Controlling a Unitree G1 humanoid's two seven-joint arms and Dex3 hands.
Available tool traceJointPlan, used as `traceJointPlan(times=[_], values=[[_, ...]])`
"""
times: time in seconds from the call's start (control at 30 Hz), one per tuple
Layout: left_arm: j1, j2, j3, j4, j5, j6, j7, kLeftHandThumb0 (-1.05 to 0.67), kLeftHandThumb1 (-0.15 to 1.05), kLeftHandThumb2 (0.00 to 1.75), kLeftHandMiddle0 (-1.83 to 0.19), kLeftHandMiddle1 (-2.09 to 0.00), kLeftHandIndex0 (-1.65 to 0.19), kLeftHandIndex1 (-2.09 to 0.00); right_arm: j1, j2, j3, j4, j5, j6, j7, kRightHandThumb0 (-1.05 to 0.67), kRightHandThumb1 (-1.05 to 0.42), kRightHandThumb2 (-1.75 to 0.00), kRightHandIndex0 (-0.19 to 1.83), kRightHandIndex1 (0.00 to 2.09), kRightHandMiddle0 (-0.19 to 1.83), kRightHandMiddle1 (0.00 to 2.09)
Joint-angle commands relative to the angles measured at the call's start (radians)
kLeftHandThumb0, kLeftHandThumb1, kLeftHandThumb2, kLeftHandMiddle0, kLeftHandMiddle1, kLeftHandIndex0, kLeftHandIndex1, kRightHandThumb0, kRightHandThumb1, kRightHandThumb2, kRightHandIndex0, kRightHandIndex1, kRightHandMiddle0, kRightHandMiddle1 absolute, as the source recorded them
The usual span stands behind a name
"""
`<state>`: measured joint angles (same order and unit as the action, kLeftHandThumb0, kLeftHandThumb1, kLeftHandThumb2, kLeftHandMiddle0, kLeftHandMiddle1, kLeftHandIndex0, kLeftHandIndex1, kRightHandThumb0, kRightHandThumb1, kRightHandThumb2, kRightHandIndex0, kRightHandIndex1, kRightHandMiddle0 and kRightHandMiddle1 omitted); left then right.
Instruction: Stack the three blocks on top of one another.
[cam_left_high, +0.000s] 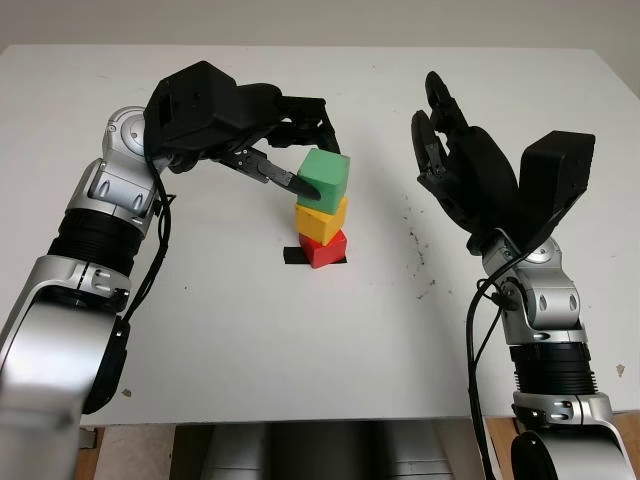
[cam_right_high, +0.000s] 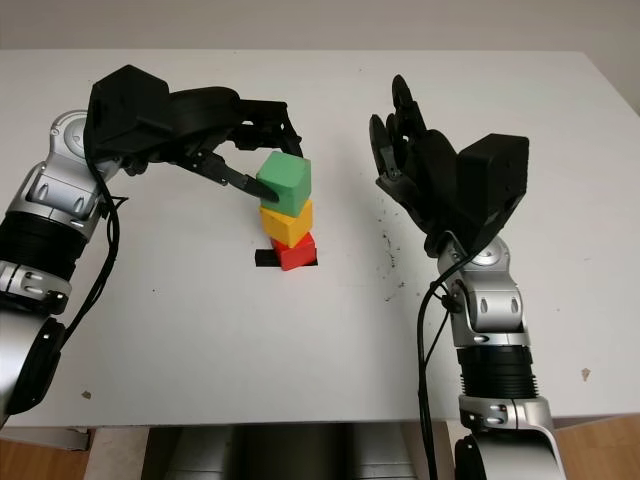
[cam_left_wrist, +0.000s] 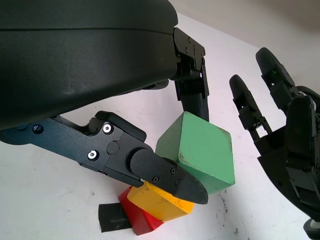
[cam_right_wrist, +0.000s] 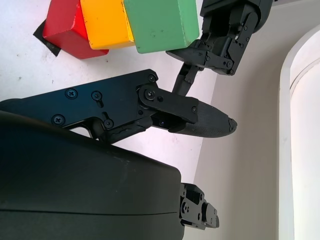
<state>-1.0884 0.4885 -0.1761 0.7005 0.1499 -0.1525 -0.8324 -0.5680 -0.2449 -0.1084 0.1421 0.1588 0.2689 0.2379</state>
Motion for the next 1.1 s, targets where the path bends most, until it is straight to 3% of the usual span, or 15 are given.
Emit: traceJointPlan(times=[0.0,0.3,0.43,0.53,0.67,0.8,1.07], values=[[-0.032,0.001,0.003,-0.008,-0.005,-0.013,-0.005,-0.53,1.01,0.05,-0.19,-0.05,-0.35,-1.61,0.007,-0.005,-0.007,-0.026,0.002,0.008,-0.004,-0.6,-1.05,-0.63,-0.19,0.0,-0.19,0.02],[-0.025,0.014,-0.005,-0.014,0.023,-0.015,0.007,-0.55,1.01,0.05,-0.19,-0.05,-0.37,-1.55,0.012,-0.009,-0.008,-0.042,0.007,0.023,0.0,-0.59,-1.05,-0.63,-0.19,0.0,-0.19,0.01],[-0.019,0.02,-0.006,-0.04,0.031,0.023,0.003,-0.61,0.96,0.05,-0.11,-0.04,-0.24,-1.17,0.012,-0.01,-0.007,-0.046,0.006,0.034,-0.001,-0.59,-1.05,-0.63,-0.19,0.0,-0.19,0.02],[-0.009,0.024,-0.005,-0.067,0.034,0.045,-0.004,-0.66,0.93,0.05,0.02,-0.04,-0.23,-0.63,0.011,-0.012,-0.006,-0.042,0.005,0.027,0.005,-0.59,-1.05,-0.65,-0.19,0.0,-0.19,0.01],[0.0,0.034,-0.009,-0.096,0.04,0.044,-0.011,-0.7,0.93,0.05,0.1,-0.05,-0.13,-0.28,0.009,-0.01,-0.008,-0.041,0.008,0.03,0.005,-0.59,-1.05,-0.64,-0.19,0.0,-0.19,0.01],[0.011,0.034,-0.007,-0.115,0.036,0.043,-0.004,-0.7,0.92,0.05,0.16,-0.03,-0.01,-0.12,0.009,-0.015,-0.005,-0.035,0.003,0.019,0.012,-0.6,-1.05,-0.64,-0.19,0.0,-0.19,0.0],[0.027,0.035,0.011,-0.126,-0.025,0.043,-0.04,-0.71,0.88,0.05,0.19,0.0,0.14,-0.03,0.01,-0.013,-0.006,-0.039,0.002,0.026,0.009,-0.6,-1.05,-0.63,-0.19,0.0,-0.19,0.0]])
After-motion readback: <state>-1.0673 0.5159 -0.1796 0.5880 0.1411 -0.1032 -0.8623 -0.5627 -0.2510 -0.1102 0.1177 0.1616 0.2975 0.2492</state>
